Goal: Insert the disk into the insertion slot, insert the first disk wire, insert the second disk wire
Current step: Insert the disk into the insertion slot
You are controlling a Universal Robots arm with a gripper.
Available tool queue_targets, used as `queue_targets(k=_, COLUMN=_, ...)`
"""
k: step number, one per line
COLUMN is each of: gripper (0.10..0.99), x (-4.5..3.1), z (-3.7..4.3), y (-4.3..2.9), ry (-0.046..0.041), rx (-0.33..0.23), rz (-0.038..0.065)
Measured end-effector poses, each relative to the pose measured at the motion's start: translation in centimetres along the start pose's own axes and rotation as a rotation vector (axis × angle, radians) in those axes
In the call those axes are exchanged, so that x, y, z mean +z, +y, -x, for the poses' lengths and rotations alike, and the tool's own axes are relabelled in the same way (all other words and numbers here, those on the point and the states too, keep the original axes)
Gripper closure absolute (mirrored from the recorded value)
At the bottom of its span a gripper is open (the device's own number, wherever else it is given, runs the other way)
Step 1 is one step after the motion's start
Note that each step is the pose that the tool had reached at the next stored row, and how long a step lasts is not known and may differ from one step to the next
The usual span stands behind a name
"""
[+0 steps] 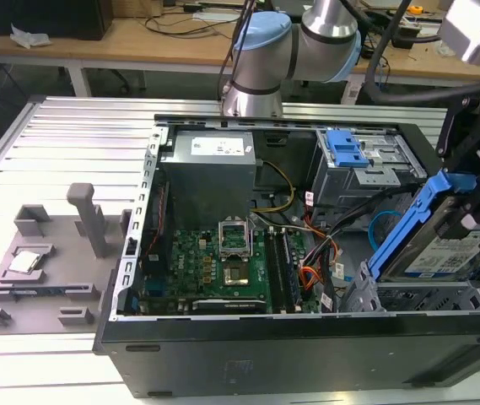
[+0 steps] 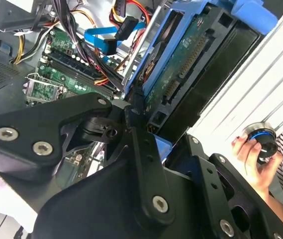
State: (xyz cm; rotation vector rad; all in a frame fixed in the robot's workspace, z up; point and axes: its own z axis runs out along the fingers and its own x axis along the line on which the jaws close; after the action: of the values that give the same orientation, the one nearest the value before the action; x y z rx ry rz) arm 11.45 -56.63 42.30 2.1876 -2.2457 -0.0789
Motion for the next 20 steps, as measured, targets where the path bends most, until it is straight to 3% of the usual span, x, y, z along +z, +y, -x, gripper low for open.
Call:
queue_targets(k=7, gripper=0.722, x=1.98, z=-0.06, y=-0.08, ry=0.0002, rx=0.000, rz=0.000)
queue_targets(k=13, gripper=0.714, x=2.03, z=-0.06, y=-0.08, ry=0.0001, rx=0.000, rz=0.000)
queue_targets(k=14, gripper=0.647, x=2.04, z=-0.06, y=-0.08, ry=-0.0001, rx=0.000, rz=0.000)
queue_targets(k=18, gripper=0.659, x=2.05, z=-0.06, y=-0.08, ry=0.0001, rx=0.000, rz=0.000)
queue_targets(k=19, gripper=0.792, x=2.06, z=-0.06, y=-0.08, ry=0.0001, rx=0.000, rz=0.000)
queue_targets(k=20, gripper=0.851, x=2.06, z=-0.07, y=-0.08, ry=0.0001, rx=0.000, rz=0.000)
